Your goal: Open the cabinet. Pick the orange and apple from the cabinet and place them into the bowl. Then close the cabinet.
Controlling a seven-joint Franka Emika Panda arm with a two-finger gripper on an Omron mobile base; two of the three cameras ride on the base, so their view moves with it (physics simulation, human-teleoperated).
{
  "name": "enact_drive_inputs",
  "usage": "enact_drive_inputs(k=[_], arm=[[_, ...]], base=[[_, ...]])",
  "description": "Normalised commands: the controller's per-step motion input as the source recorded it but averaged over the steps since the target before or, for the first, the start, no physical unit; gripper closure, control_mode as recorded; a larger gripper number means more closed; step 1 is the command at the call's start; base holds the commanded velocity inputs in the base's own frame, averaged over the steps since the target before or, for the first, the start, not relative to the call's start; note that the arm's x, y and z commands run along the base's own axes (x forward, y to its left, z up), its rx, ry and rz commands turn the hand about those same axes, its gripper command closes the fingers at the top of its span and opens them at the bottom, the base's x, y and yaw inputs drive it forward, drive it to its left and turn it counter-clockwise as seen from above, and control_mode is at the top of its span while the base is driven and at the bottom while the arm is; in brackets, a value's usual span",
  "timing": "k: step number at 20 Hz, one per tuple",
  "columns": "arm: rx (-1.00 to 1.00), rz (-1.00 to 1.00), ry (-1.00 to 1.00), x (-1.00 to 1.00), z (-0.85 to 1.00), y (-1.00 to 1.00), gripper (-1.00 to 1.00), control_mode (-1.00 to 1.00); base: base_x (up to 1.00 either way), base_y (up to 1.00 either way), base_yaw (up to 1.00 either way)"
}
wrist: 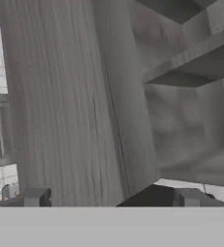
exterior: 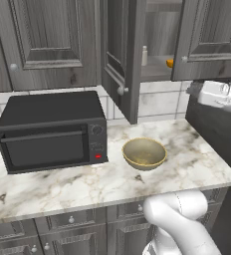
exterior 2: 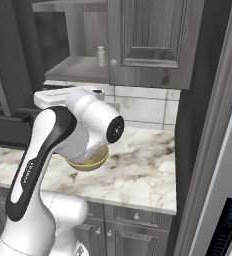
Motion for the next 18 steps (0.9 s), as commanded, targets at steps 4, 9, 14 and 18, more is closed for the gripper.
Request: enact_drive_inputs(k=[4,9,14,18], arm=[[0.05,-0.54,0.0,0.35,0.0,-0.99,-1.0,-1.0],[0.07,-0.43,-0.11,0.38,0.0,-0.79,-1.0,-1.0],[0.02,-0.16,-0.23,0.41,0.0,-0.22,-1.0,-1.0],[0.0,0.0,0.0,0.57,0.0,0.0,-1.0,-1.0]], base=[[0.0,0.0,0.0],[0.0,0.0,0.0],[0.0,0.0,0.0],[0.0,0.0,0.0]])
